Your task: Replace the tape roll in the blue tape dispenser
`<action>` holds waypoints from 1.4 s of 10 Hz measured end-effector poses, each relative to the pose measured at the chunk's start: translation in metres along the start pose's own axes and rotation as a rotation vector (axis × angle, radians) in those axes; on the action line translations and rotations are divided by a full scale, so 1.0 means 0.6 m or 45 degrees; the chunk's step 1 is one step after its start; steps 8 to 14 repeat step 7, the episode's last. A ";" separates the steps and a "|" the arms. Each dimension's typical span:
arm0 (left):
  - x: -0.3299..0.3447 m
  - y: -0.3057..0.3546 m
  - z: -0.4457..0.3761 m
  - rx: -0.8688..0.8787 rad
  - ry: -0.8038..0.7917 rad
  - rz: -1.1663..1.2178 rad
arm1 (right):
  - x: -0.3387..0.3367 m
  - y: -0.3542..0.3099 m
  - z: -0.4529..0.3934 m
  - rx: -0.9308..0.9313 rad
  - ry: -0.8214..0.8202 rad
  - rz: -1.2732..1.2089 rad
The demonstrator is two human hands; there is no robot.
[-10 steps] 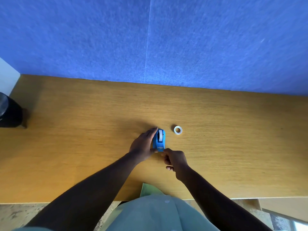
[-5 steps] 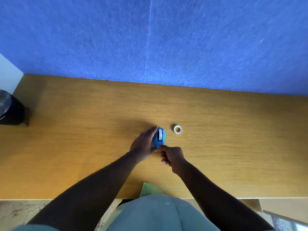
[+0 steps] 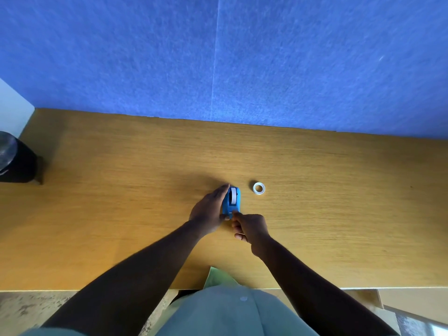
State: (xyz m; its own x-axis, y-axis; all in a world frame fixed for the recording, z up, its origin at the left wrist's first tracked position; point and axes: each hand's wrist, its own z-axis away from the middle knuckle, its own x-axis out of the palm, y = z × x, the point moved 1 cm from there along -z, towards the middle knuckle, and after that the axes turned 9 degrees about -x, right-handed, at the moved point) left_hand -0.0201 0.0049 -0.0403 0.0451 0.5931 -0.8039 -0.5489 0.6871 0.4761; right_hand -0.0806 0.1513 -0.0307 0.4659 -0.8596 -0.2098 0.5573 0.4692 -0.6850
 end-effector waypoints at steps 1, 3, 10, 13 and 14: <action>0.001 0.000 -0.002 0.001 -0.011 -0.010 | -0.009 0.002 0.007 0.060 -0.055 -0.101; -0.002 -0.002 -0.003 0.013 -0.025 -0.013 | -0.029 -0.005 -0.012 0.097 0.034 -0.090; -0.022 0.004 -0.012 -0.007 -0.103 -0.053 | -0.043 -0.045 -0.037 -0.576 0.120 0.891; -0.022 0.004 -0.012 -0.007 -0.103 -0.053 | -0.043 -0.045 -0.037 -0.576 0.120 0.891; -0.022 0.004 -0.012 -0.007 -0.103 -0.053 | -0.043 -0.045 -0.037 -0.576 0.120 0.891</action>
